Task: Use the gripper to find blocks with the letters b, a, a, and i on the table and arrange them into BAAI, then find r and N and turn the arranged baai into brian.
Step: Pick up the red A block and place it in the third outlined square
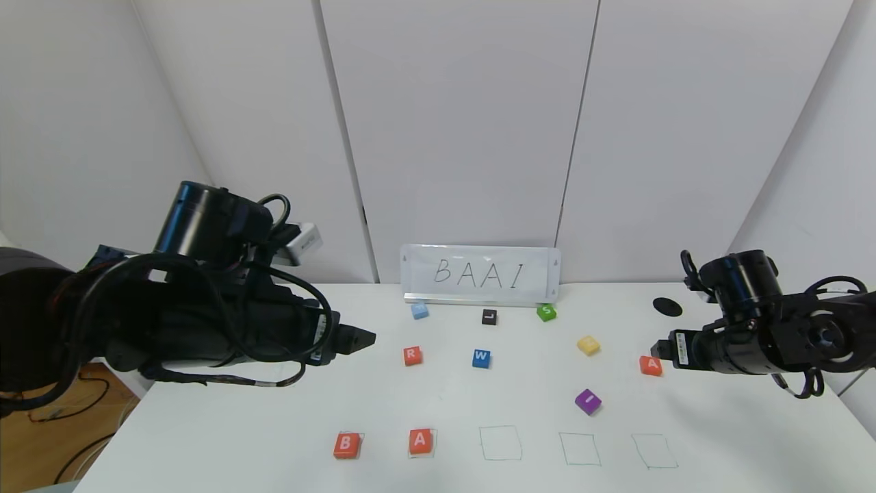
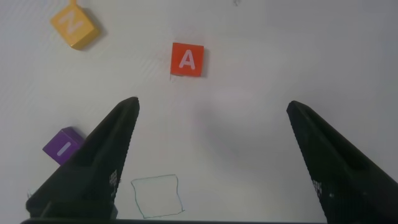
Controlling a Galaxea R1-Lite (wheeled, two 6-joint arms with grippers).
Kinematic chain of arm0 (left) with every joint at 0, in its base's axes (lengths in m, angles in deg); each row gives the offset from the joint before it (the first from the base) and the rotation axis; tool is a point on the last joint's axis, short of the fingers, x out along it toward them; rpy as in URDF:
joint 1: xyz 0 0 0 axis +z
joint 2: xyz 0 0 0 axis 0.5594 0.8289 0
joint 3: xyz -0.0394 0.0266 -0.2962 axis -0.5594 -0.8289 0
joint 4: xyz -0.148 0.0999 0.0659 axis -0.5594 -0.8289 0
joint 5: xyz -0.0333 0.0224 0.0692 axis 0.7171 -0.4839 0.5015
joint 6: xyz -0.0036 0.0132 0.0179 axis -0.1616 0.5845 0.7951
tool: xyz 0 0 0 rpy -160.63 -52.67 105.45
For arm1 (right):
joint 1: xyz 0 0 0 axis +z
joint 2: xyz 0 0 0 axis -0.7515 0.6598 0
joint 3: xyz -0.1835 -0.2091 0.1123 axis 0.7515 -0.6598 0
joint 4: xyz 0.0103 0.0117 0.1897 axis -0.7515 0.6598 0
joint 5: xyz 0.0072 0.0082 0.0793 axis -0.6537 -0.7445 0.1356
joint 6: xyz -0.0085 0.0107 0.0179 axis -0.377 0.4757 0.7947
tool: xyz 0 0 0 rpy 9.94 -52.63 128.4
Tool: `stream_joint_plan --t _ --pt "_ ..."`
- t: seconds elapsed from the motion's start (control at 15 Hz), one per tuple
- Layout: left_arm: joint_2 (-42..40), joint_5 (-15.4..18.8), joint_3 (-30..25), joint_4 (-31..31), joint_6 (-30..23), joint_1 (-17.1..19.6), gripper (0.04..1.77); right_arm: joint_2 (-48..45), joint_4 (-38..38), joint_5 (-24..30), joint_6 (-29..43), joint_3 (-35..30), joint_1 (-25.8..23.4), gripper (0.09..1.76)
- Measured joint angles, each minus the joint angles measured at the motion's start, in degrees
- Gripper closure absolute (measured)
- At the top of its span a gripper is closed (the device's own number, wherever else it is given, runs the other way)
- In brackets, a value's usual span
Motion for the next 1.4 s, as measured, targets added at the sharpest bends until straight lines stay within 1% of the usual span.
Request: stream_joint_plan --t 0.27,0.4,0.53,0.73,0.93,1.27,1.4 --pt "-1.8 0.5 -0.5 0.1 0.2 0.4 0.10 4.8 -0.8 0.4 0.0 3.1 -1.8 0.14" --pt "-1.9 0.5 -0.8 0.4 0.2 0.4 0.10 7.0 -5.3 3.4 -0.1 3.9 -2.8 0.14" --pt "-1.7 0.5 -0.9 0.5 0.2 0.4 0.10 8.5 -6.9 4.9 -0.8 4.2 -3.2 0.14" --pt "-1.4 0.5 -0.9 0.6 0.2 0.4 0.10 10.2 -6.9 6.0 -2.3 5.1 -3.3 0.14" --pt "-1.1 0.5 -1.0 0.7 1.1 0.5 0.09 11.5 -6.4 9.8 -2.3 5.8 -3.3 0.14" --pt "-1.0 0.4 -1.1 0.9 1.2 0.5 0.09 14.6 -5.9 9.8 -2.0 8.3 -3.1 0.14" --pt "-0.9 0.4 -1.1 0.9 1.2 0.5 0.09 15.6 -3.4 9.7 -1.9 9.9 -3.1 0.14"
